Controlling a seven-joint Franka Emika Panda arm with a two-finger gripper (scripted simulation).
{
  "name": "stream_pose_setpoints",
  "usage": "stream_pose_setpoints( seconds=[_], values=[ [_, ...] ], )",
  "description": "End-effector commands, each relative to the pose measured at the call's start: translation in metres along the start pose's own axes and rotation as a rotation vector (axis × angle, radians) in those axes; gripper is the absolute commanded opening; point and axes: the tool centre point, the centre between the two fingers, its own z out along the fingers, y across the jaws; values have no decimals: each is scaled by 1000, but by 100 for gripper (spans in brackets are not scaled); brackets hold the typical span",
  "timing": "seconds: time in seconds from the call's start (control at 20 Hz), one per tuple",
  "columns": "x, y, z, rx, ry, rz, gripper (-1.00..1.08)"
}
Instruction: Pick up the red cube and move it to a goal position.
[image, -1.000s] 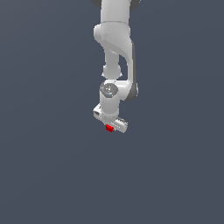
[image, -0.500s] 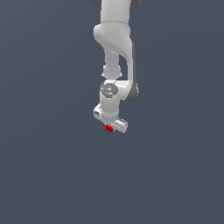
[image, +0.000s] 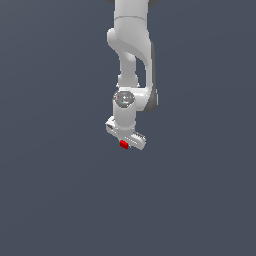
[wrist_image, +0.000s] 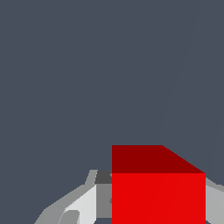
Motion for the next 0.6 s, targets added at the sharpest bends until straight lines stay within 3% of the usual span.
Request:
stream_pose_setpoints(
  seconds=[0.0, 0.55],
  values=[
    [1, 1, -13, 1, 1, 0, -100],
    [9, 11, -112, 1, 1, 1, -100]
  ],
)
